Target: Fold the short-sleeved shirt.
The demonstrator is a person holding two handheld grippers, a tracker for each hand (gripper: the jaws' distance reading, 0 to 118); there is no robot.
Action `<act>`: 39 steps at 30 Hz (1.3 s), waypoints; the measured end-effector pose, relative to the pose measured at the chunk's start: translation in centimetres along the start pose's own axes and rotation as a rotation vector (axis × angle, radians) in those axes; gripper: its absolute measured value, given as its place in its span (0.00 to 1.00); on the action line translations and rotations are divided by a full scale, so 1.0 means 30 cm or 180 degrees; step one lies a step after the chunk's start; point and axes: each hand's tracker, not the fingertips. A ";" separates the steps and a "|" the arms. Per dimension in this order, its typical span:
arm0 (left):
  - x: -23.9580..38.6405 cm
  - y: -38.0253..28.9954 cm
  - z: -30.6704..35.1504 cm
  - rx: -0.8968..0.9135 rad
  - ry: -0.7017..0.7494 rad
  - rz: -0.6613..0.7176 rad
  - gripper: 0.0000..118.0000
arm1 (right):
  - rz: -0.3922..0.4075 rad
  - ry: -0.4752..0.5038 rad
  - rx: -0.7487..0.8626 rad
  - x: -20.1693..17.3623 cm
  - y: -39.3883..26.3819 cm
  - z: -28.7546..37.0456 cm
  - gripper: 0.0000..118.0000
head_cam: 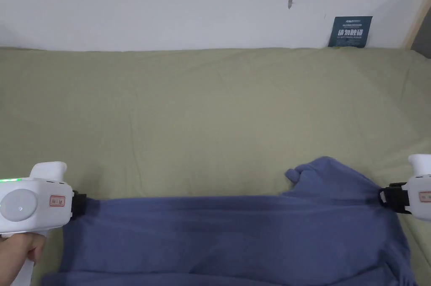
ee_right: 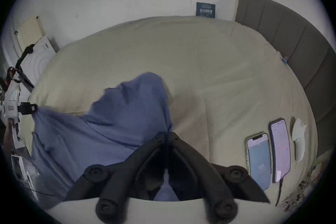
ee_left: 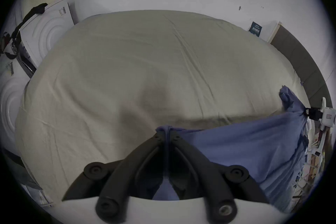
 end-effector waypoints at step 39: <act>0.061 -0.522 0.623 0.1087 -0.0394 -0.0385 0.99 | -0.0085 0.0439 0.0807 -0.152 -0.484 0.564 0.99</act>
